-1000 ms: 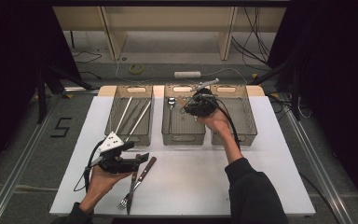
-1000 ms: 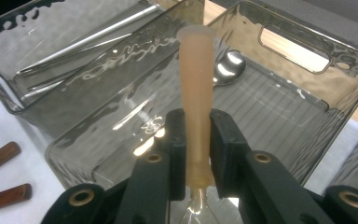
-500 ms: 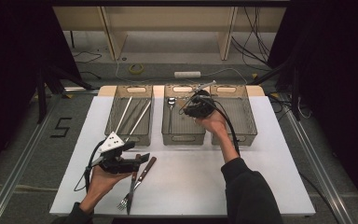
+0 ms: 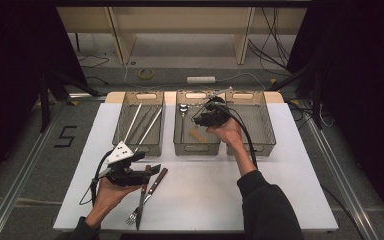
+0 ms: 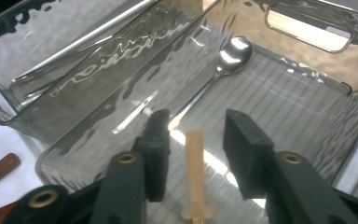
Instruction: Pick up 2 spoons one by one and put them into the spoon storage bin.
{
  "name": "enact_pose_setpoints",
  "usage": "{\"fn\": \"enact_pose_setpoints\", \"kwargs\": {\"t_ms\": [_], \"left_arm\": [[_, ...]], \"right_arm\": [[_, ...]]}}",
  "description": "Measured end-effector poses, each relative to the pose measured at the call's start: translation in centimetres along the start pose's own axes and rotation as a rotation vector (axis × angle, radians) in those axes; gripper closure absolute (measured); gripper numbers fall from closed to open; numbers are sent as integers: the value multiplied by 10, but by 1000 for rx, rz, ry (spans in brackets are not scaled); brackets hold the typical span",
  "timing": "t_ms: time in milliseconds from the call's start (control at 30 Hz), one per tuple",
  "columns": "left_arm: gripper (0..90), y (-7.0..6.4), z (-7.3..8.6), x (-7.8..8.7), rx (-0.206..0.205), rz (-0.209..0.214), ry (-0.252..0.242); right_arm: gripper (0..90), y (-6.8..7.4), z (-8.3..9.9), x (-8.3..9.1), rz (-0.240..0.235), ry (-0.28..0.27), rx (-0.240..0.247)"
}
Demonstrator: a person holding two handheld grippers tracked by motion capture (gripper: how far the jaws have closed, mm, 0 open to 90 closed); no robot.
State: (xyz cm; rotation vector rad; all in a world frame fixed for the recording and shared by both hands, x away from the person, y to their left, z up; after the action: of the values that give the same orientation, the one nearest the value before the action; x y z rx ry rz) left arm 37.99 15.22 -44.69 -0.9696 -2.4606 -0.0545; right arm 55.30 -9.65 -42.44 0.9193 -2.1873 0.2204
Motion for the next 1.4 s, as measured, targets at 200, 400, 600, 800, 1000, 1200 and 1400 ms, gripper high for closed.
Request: {"fn": "enact_pose_setpoints", "kwargs": {"t_ms": [200, 400, 600, 800, 1000, 1200, 1400], "left_arm": [[226, -1, 0, -1, 2, 9, 3], [225, 0, -3, -1, 33, 42, -2], [225, -3, -3, -4, 27, 54, 4], [225, 0, -4, -3, 31, 52, 1], [225, 0, -4, -5, 31, 52, 7], [225, -1, -5, -6, 30, 57, 8], [225, 0, -4, -8, 27, 55, 19]], "right_arm": [[524, 0, 10, 18, -21, -21, 2], [438, 6, 29, 47, -21, -53, 35], [375, 13, 50, 71, -29, -91, 35], [359, 19, 72, 89, -35, -137, 35], [347, 27, 99, 106, -62, -184, 41], [339, 25, 120, 121, -61, -223, 21], [332, 23, 132, 133, -60, -259, 1]]}}
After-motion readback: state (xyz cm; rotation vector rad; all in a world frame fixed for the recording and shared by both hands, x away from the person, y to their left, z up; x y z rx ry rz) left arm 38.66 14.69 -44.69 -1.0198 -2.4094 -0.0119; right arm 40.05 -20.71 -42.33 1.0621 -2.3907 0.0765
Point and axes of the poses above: each handheld gripper's, and its own axes: x roughly backward along the jaws, z roughly out of its underside, y roughly to its left, the point moved 4 cm from there along -x, roughly forward along the jaws, and after that the axes turned 1 degree about -z, right-handed, at the moved point
